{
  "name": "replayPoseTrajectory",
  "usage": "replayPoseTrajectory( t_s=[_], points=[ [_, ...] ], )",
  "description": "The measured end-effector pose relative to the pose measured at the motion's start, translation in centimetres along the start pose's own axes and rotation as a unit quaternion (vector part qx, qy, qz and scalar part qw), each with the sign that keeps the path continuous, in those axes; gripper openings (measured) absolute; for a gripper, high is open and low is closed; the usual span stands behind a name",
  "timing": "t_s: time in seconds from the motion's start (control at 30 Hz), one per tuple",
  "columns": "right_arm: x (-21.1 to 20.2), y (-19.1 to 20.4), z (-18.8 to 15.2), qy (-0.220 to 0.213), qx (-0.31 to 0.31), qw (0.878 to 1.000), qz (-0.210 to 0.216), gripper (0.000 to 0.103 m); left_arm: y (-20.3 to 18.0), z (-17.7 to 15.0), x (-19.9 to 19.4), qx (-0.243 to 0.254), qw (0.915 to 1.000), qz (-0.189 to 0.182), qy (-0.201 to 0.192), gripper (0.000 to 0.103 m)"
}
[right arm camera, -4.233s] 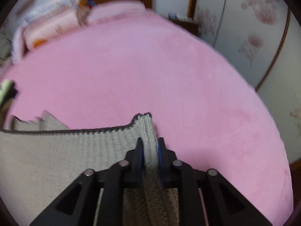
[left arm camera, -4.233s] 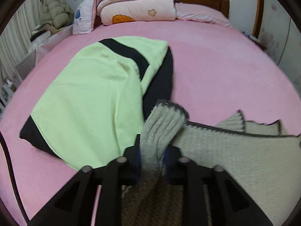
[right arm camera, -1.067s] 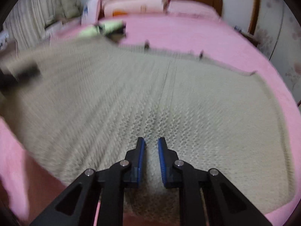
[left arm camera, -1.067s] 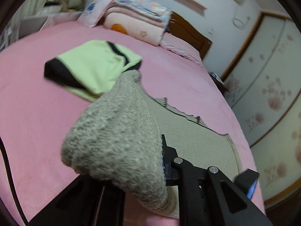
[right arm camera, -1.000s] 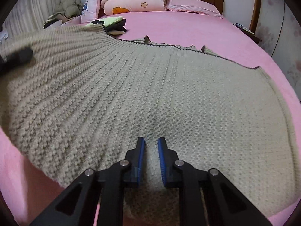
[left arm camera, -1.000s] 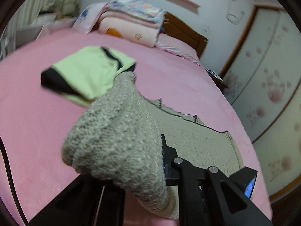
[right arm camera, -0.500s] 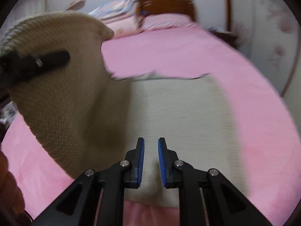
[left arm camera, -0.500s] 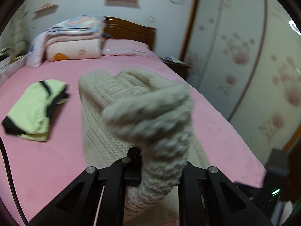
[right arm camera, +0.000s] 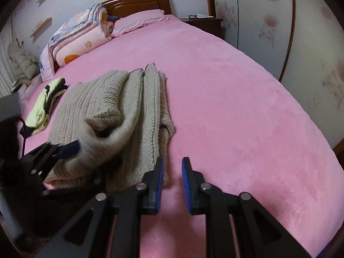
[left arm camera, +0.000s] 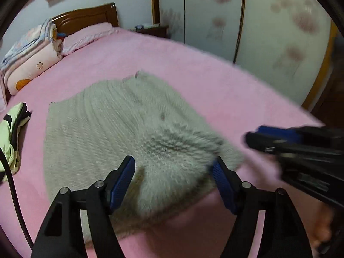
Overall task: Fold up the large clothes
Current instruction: 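Move the right gripper to the other side edge and grasp it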
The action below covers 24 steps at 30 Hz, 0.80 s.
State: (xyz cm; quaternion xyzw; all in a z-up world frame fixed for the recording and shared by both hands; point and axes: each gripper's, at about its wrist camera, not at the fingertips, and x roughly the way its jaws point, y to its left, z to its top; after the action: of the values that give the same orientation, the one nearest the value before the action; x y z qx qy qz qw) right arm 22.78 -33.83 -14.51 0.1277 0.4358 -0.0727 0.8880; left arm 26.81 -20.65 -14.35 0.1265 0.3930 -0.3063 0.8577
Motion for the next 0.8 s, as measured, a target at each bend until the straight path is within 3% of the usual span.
replayPoseTrajectory(
  t_s=[0.1, 0.2, 0.33, 0.43, 0.57, 0.8],
  points=[
    [-1.5, 0.2, 0.6, -0.017, 0.011, 0.999, 0.028, 0.041, 2.2, 0.6, -4.8, -0.031, 0.9983, 0.009, -0.049, 0.073],
    [-2.4, 0.9, 2.2, -0.030, 0.015, 0.997, 0.072, 0.048, 4.7, 0.5, -8.4, -0.072, 0.9930, 0.035, -0.087, 0.078],
    [-1.9, 2.5, 4.2, -0.024, 0.002, 0.995, 0.092, 0.051, 9.5, 0.0, -10.7, -0.139, 0.9771, 0.116, -0.111, 0.087],
    [-0.9, 4.0, 5.0, -0.003, -0.018, 0.995, 0.097, 0.051, 13.1, -0.6, -10.1, -0.180, 0.9678, 0.151, -0.091, 0.087],
    [1.3, 5.4, 4.9, 0.030, -0.044, 0.994, 0.091, 0.051, 16.4, -2.0, -6.8, -0.221, 0.9609, 0.159, -0.047, 0.087],
    [6.6, 3.8, 4.9, 0.106, 0.016, 0.985, 0.132, 0.052, 16.6, -4.8, -1.1, -0.251, 0.9572, 0.142, 0.016, 0.087]
  ],
)
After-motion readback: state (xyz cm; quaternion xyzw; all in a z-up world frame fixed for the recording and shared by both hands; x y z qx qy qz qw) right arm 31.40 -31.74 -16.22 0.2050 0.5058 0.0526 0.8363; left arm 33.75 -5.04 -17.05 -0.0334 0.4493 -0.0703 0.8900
